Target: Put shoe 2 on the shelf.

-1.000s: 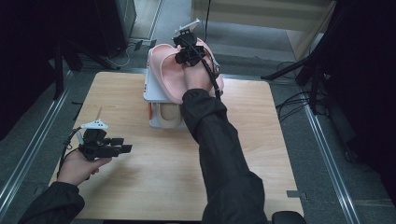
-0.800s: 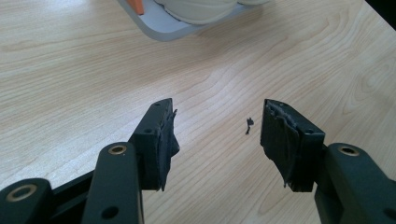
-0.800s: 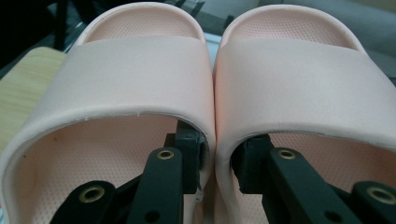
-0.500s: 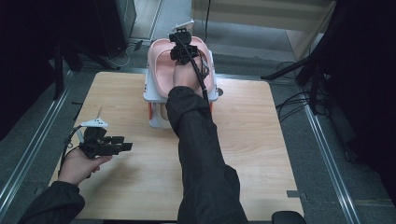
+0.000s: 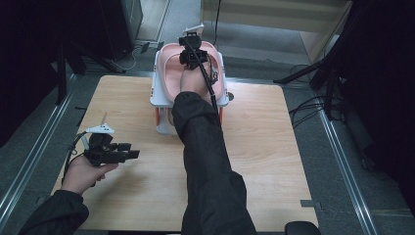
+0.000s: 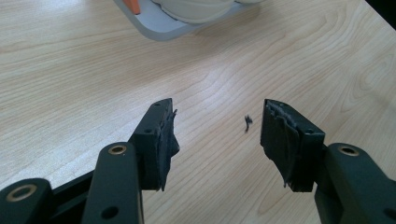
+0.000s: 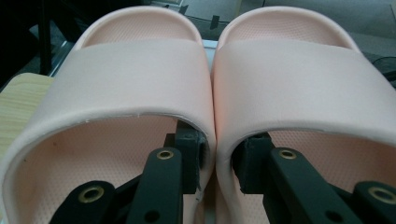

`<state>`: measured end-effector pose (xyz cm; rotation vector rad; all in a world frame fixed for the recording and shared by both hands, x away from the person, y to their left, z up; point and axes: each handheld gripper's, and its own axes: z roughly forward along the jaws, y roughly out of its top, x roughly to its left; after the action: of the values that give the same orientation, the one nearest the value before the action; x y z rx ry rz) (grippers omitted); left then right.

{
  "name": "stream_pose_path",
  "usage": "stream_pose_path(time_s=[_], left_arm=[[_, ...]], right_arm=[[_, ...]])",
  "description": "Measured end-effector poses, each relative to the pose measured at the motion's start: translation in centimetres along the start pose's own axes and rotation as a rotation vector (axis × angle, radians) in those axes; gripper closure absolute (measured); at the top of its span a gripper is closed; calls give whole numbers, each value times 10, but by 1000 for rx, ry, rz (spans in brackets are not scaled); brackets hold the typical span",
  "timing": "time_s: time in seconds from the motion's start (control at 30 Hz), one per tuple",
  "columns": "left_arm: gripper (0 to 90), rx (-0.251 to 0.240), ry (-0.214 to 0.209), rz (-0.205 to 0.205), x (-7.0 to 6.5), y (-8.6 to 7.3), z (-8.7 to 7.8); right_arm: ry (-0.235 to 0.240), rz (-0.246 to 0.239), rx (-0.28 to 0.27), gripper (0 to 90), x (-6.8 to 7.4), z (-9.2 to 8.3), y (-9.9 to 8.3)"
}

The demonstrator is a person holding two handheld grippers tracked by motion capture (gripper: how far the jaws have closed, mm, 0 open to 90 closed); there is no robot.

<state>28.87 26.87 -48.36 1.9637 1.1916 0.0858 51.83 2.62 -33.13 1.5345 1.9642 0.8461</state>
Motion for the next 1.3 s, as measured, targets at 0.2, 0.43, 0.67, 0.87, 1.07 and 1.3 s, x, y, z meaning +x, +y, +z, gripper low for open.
stream_pose_path(time_s=[0.2,0.43,0.67,0.87,1.07,1.3], left_arm=[[440,-2,-2,-2,0,-1,0],[440,3,0,3,0,0,0],[440,3,4,6,0,0,0],[440,5,4,8,0,1,1],[439,10,13,8,0,1,2],[435,14,22,15,-1,0,3]], right_arm=[[-4,27,-17,733,2,2,-1],[-2,30,-28,671,3,2,-5],[7,11,-25,589,-2,2,-7],[56,-13,-25,530,-4,-4,-8],[123,-44,-42,468,-10,-16,-15],[189,-86,-48,443,-21,-25,-34]])
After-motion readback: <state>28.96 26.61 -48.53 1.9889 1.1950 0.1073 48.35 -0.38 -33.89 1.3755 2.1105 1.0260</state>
